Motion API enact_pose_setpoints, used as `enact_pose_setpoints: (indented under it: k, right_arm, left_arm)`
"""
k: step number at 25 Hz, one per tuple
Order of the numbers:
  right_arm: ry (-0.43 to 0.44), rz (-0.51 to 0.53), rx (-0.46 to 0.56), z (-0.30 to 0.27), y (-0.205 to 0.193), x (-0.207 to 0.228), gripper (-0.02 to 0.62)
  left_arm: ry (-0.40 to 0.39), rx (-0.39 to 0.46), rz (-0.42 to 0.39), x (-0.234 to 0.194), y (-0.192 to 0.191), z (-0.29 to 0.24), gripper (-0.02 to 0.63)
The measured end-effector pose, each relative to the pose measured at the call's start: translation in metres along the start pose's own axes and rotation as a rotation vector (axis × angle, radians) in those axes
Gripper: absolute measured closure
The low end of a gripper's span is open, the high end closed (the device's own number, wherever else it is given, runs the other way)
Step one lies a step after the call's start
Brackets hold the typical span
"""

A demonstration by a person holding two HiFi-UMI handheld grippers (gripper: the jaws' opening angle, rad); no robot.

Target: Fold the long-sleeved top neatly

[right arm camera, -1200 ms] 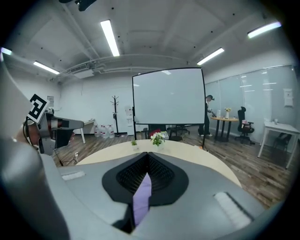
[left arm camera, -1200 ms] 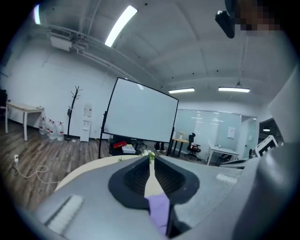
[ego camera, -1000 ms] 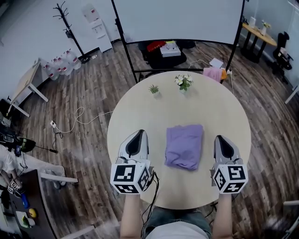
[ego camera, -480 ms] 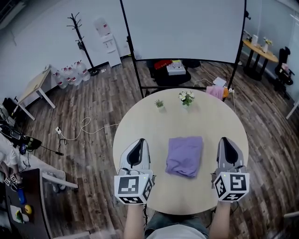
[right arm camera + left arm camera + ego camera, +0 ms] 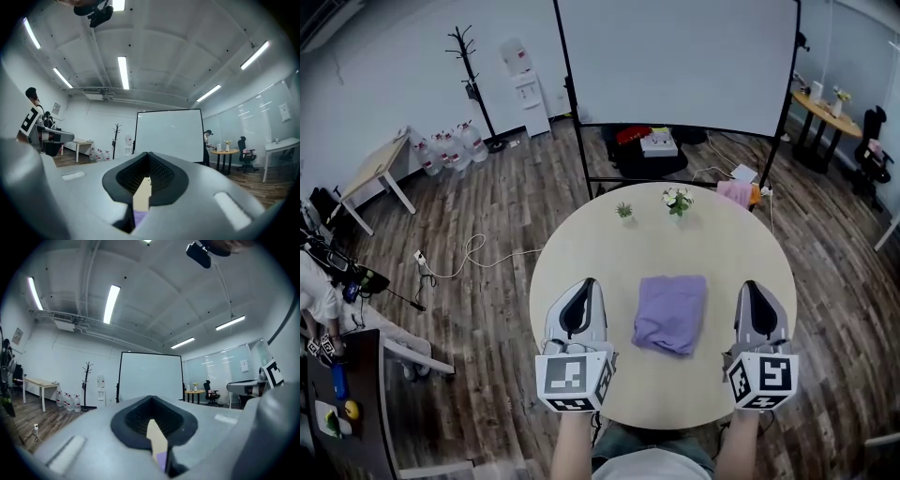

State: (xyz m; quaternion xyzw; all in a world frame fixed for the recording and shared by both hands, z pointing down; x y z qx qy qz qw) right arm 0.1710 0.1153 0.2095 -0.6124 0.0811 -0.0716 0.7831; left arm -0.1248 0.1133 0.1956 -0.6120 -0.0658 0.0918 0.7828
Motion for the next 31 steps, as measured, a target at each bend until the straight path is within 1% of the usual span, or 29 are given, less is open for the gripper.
enact_pose_setpoints:
  k: [15,31]
  right_arm:
    - [-0.016,0.006,-0.003,0.004,0.005,0.004,0.571]
    - [-0.022,0.021,-0.021,-0.003,0.001,0.009,0.571]
  left_arm:
    - [-0.006,-0.002,-0.008,0.002,0.008,0.001,0.604]
    - [-0.013,-0.003,-0.008,0.003,0.007,-0.009,0.604]
Point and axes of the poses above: the fingertips, and each gripper's own axes: z backward along the fingers, x to its right, y out of its top, the point moved 8 cm from there along z, backward along the fingers, and after that the axes turned 13 degrees about x, right-handed, at the moved point
